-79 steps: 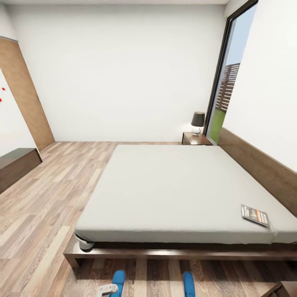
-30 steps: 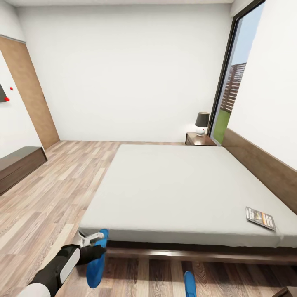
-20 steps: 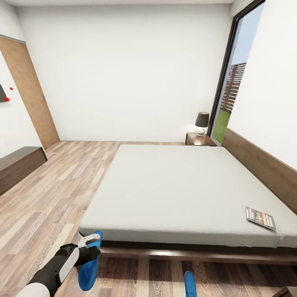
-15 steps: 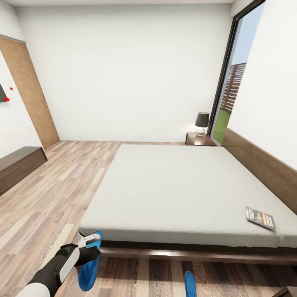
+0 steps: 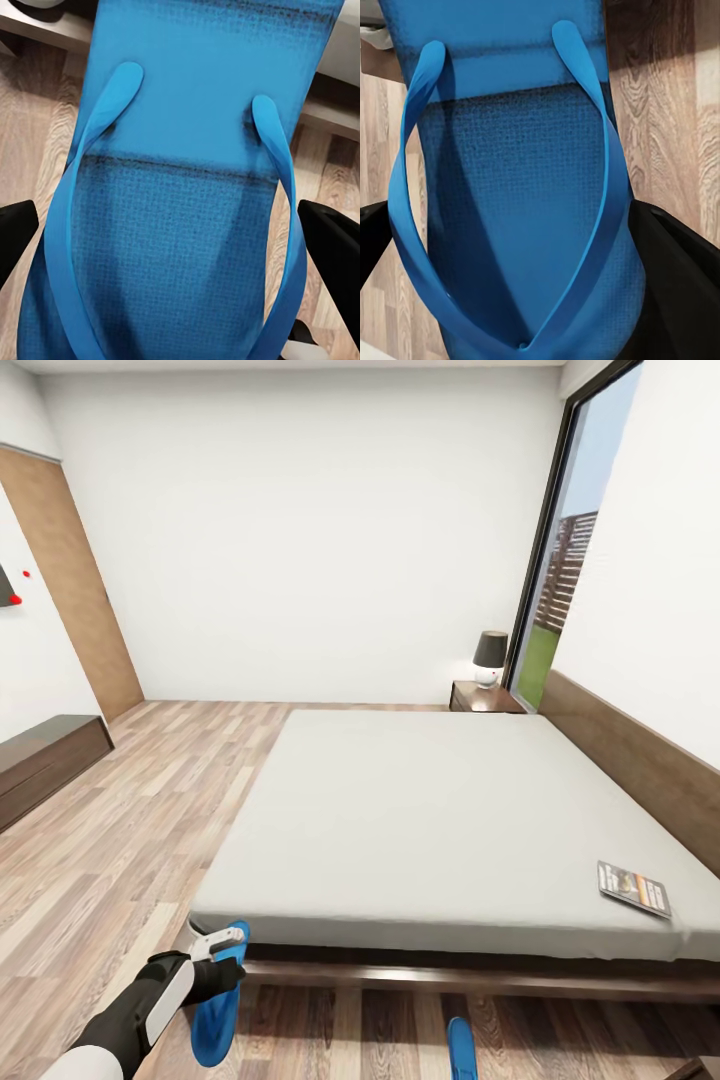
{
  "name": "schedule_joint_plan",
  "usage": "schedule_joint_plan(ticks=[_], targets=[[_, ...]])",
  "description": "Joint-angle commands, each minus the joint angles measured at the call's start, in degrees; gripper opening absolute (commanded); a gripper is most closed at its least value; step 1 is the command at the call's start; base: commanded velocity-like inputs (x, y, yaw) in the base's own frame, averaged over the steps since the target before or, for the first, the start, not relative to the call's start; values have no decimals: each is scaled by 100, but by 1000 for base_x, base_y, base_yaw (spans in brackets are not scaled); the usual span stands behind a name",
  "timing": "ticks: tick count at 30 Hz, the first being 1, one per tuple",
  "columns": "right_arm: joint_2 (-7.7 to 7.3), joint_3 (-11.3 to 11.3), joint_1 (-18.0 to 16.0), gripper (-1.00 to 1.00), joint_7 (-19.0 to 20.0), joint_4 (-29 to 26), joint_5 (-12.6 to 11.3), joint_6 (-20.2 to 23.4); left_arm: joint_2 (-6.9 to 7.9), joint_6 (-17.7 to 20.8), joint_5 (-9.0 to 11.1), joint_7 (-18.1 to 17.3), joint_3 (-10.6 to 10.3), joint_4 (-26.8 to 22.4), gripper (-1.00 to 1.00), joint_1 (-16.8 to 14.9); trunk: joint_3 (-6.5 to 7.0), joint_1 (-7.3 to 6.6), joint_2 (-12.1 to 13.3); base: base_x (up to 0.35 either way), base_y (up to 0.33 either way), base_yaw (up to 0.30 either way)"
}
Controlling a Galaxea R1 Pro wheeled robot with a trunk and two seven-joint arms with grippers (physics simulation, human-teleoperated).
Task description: In the bedroom, move the book from the bed onto either nightstand, and place the two sandals side by side next to the bed.
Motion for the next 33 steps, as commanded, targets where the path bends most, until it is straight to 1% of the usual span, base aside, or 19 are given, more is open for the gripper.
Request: schedule_joint_plan(ticks=[1, 4, 7, 9, 10, 12, 14, 15, 18, 20, 22, 24, 25, 26, 27, 28, 29, 30, 33], targets=[[-27, 49, -5, -100, 17, 4, -47, -11, 4, 21, 14, 6, -26, -7, -100, -4, -30, 25, -52, 0, 0, 0], [-180, 50, -5, -100, 22, 4, -50, -11, 6, 21, 14, 5, -23, -7, -100, -4, -83, 91, -172, 0, 0, 0], [-291, 45, -5, -100, 39, 4, -55, -8, 7, 22, 14, 5, -26, -7, -100, -4, -137, 157, -293, 0, 0, 0], [-437, 48, -5, -100, 78, 4, -75, 32, 0, 21, 14, 6, -69, -7, -100, -4, -173, 201, -373, 0, 0, 0], [-573, 49, -5, -100, 95, 4, -127, 50, -21, 18, 14, 10, -124, -6, -100, -4, -191, 223, -413, 0, 0, 0], [-773, 57, -5, -100, 106, 4, -286, 61, -56, 15, 16, 12, -227, 2, -100, -4, -227, 267, -493, 0, 0, 0], [-925, 74, -5, -100, 132, 3, -547, 66, -81, 13, 24, 3, -307, 7, -100, -2, -263, 311, -574, 0, 0, 0], [-963, 80, -5, -100, 205, 3, -613, 67, -130, 7, 26, 1, -328, 11, -100, 11, -281, 333, -614, 0, 0, 0], [-992, 84, -5, -100, 319, 4, -667, 68, -218, -32, 21, -13, -336, 180, -100, 38, -335, 398, -734, 0, 0, 0], [-999, 85, -5, -100, 562, 4, -710, 73, -235, -49, 15, -20, -335, 442, -100, 46, -371, 442, -814, 0, 0, 0], [-1038, 67, -5, -100, 1146, -6, -731, 92, -207, -88, 22, -21, -329, 523, -100, 63, -407, 486, -894, 0, 0, 0], [-1124, 56, -5, -100, 1735, -11, -738, 119, -119, -209, 44, -37, -327, 658, -100, 74, -442, 530, -975, 0, 0, 0], [-1140, 54, -5, -100, 1857, -17, -739, 160, -99, -294, 50, -44, -327, 768, -100, 78, -460, 552, -1015, 0, 0, 0], [-1151, 52, -5, -100, 1935, -33, -740, 244, -91, -411, 53, -49, -327, 888, -100, 80, -478, 574, -1055, 0, 0, 0], [-1163, 48, -5, -100, 2012, -86, -741, 516, -100, -673, 56, -50, -326, 1042, -100, 82, -496, 596, -1095, 0, 0, 0], [-1168, 43, -5, -100, 2047, -160, -743, 704, -106, -820, 58, -49, -326, 1104, -100, 83, -514, 618, -1135, 0, 0, 0], [-1173, 36, -5, -100, 2075, -375, -748, 957, -111, -963, 63, -49, -325, 1158, -100, 83, -532, 640, -1175, 0, 0, 0], [-1173, 30, -5, -100, 2089, -604, -768, 1192, -114, -1036, 65, -48, -321, 1189, -100, 84, -550, 662, -1215, 0, 0, 0], [-1178, 45, -5, -100, 2103, -784, -893, 1448, -116, -1096, 67, -48, -324, 1214, -100, 84, -604, 728, -1336, 0, 0, 0]])
